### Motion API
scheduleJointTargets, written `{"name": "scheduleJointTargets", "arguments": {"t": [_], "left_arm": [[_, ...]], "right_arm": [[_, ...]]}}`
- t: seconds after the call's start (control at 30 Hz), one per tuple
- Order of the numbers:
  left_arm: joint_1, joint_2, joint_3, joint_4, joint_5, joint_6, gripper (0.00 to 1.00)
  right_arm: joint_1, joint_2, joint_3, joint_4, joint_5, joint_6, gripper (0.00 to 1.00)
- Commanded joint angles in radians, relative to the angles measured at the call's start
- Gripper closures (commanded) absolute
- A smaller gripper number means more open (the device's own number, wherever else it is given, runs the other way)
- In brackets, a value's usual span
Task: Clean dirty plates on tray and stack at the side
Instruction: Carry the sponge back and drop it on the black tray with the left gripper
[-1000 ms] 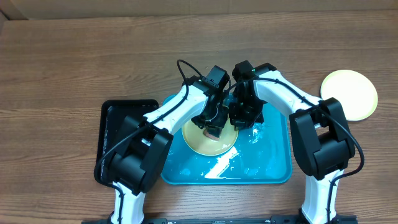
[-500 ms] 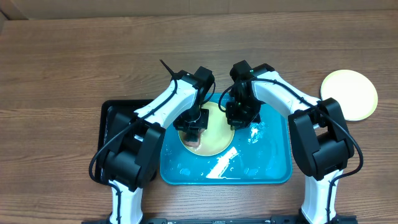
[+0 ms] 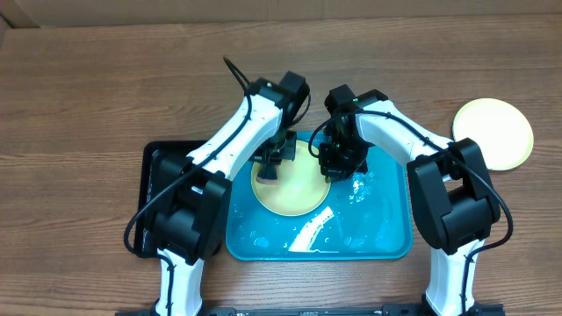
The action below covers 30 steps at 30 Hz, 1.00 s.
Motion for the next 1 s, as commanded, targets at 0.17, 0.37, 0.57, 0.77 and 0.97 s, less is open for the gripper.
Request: {"name": "scheduleJointTargets", "arguments": {"t": [0.17,0.37,0.57,0.77,0.97], "left_arm": [[0.008,-0.012,0.124,-0.137,-0.064,-0.063,0.95],[0.089,-0.121,0.124,-0.211,-0.103,-0.136,0.96],[0.179,-0.299,0.119,-0.257,-0.179,-0.150,0.96],[0.257,-0.409,0.092,-0.312,-0.220,-0.161,0.95],[0.316,-0.461,-0.099,-0.260,-0.238,-0.203,0.96]], "right_arm": [[-0.005,0.002,-0.004,0.003,0.051,0.003,0.96],[-0.005,0.002,-0.004,0.004,0.051,-0.008,0.96],[-0.005,0.002,-0.004,0.007,0.051,-0.008,0.96],[-0.005,0.002,-0.004,0.018,0.050,-0.008,0.96],[-0.005,0.002,-0.004,0.016,0.050,-0.008,0.96]]}}
